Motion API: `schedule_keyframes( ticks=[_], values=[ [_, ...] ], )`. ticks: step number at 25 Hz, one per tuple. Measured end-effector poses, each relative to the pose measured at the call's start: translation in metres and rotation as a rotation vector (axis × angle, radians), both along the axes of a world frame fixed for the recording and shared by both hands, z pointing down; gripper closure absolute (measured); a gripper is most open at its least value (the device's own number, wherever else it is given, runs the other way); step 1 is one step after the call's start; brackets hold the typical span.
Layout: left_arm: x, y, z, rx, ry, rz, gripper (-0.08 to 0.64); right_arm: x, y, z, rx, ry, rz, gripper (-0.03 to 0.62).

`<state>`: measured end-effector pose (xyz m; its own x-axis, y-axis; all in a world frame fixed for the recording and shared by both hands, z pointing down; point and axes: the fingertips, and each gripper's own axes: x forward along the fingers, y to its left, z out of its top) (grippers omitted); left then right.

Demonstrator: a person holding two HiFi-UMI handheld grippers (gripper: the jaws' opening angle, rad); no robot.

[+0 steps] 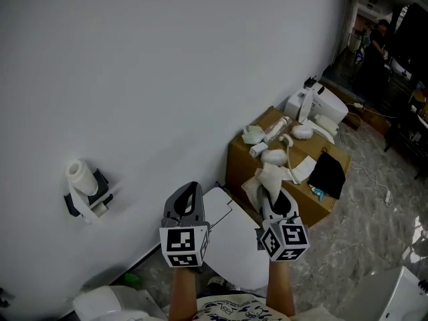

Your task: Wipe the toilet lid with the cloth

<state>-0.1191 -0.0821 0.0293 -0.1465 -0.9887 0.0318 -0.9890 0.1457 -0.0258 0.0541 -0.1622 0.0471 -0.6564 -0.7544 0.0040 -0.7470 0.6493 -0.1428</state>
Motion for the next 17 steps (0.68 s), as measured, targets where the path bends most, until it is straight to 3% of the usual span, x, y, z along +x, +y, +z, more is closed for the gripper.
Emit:
schedule_keyframes(
  ticks=[17],
  values=[
    [-0.005, -0.014, 0.008, -0.012, 0.018, 0.008, 0.555, -0.004, -0.012, 0.013, -0.026, 0.018, 0.008, 0.474]
  ],
)
